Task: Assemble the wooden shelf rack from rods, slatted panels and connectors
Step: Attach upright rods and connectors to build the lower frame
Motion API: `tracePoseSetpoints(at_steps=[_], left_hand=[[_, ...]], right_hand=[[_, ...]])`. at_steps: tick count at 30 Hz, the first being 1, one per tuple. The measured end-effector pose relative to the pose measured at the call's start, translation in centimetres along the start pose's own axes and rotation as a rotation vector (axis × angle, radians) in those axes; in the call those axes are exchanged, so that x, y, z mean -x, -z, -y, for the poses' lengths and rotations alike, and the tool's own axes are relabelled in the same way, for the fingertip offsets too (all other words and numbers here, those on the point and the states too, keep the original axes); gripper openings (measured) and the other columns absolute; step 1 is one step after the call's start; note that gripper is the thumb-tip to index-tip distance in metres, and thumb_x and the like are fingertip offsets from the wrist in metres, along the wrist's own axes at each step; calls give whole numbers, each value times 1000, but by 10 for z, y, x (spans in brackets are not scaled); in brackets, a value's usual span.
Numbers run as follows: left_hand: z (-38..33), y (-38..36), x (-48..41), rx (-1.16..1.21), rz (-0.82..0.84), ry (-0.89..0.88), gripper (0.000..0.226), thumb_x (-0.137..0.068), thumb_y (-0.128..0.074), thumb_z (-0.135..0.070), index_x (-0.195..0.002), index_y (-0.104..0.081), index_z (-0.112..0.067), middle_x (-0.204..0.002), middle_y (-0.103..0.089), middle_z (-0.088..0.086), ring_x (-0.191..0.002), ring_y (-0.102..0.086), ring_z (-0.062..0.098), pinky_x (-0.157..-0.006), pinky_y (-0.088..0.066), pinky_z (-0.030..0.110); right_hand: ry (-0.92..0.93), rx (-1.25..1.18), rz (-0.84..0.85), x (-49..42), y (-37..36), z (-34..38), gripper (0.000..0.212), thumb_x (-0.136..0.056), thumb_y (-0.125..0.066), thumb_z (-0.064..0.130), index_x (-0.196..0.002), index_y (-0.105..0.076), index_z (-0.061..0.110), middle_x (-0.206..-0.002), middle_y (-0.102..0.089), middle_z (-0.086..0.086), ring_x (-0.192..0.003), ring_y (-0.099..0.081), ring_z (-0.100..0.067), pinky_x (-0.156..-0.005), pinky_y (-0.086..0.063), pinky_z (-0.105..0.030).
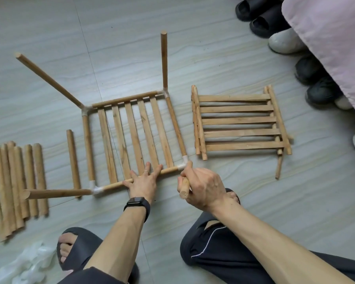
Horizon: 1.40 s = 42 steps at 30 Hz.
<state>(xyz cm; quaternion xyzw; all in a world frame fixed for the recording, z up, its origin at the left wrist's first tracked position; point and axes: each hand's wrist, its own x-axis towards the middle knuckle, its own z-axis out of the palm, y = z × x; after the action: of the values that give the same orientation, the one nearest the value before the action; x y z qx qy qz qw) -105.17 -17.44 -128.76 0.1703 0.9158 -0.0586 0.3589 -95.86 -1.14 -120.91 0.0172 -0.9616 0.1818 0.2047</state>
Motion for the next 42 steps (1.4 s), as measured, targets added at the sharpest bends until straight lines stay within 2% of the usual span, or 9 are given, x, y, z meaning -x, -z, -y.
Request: tracePoseSetpoints(at_steps=[9, 12, 15, 19, 23, 26, 30, 34, 42], left_hand=[[1, -8, -4, -17, -33, -9, 80, -102, -25, -1, -155, 1, -54, -169, 1, -7, -144, -10, 55, -105, -21, 80], [1, -9, -4, -15, -35, -17, 83, -101, -25, 3, -156, 2, -53, -170, 2, -6, -145, -8, 56, -106, -20, 81], [2, -13, -4, -21, -54, -15, 81, -102, -25, 1, -156, 4, -53, -170, 3, -6, -145, -7, 57, -106, -19, 81], [0, -15, -7, -20, -50, -7, 79, -103, -25, -2, -155, 6, -53, -170, 3, -5, -145, -6, 58, -106, -17, 82], [-5, -11, -1, -55, -56, 34, 73, -104, -24, -5, -156, 0, -51, -169, -7, -1, -144, -6, 62, -104, -16, 84], [-3, -6, -3, -48, -30, 3, 78, -102, -25, -1, -156, 0, -52, -169, -5, -2, -144, -5, 61, -104, -15, 84], [6, 10, 0, -46, 96, -51, 90, -97, -26, 9, -155, 1, -56, -170, 4, -5, -148, -4, 55, -110, -20, 76], [21, 63, 12, 6, 246, -107, 58, -102, -36, -6, -155, -37, -31, -160, -36, 8, -142, -41, 35, -112, -42, 45], [117, 251, 82, -134, -204, 29, 41, -105, -37, -35, -138, -58, -24, -138, -60, 6, -123, -58, 27, -99, -50, 39]], right_hand=[[-127, -53, 51, 1, 5, -2, 25, -92, -54, 20, -74, -64, 6, -59, -59, -2, -46, -55, -22, -40, -46, -35], [-493, -201, -77, -19, 15, -24, 37, -96, -45, 31, -71, -59, 7, -60, -56, 19, -55, -59, -20, -46, -47, -23], [-440, -160, 45, -27, 9, -32, 45, -97, -37, 34, -76, -65, 5, -66, -61, 25, -65, -64, -18, -51, -38, -5], [-354, -120, 90, -22, -13, -21, 41, -97, -36, 27, -77, -63, 4, -69, -70, -9, -55, -66, -31, -47, -54, -35], [-630, -267, 87, -25, -4, -34, 43, -97, -34, 47, -57, -50, 42, -57, -61, 30, -59, -59, 10, -58, -40, -4], [-591, -270, 119, -26, -4, -32, 39, -95, -31, 50, -61, -48, 43, -53, -59, 24, -65, -62, -1, -59, -40, -3], [-587, -188, 328, -31, -2, -29, 48, -92, -30, 46, -85, -64, 12, -76, -74, -7, -74, -68, -34, -67, -56, -39], [-740, -111, 502, -43, 20, -28, 47, -95, -35, 56, -71, -61, 25, -74, -69, 0, -72, -63, -26, -66, -53, -37], [-767, -227, 1004, -129, 89, -24, 46, -87, -68, 63, -105, -66, 21, -83, -78, 1, -64, -75, -12, -52, -55, -25]])
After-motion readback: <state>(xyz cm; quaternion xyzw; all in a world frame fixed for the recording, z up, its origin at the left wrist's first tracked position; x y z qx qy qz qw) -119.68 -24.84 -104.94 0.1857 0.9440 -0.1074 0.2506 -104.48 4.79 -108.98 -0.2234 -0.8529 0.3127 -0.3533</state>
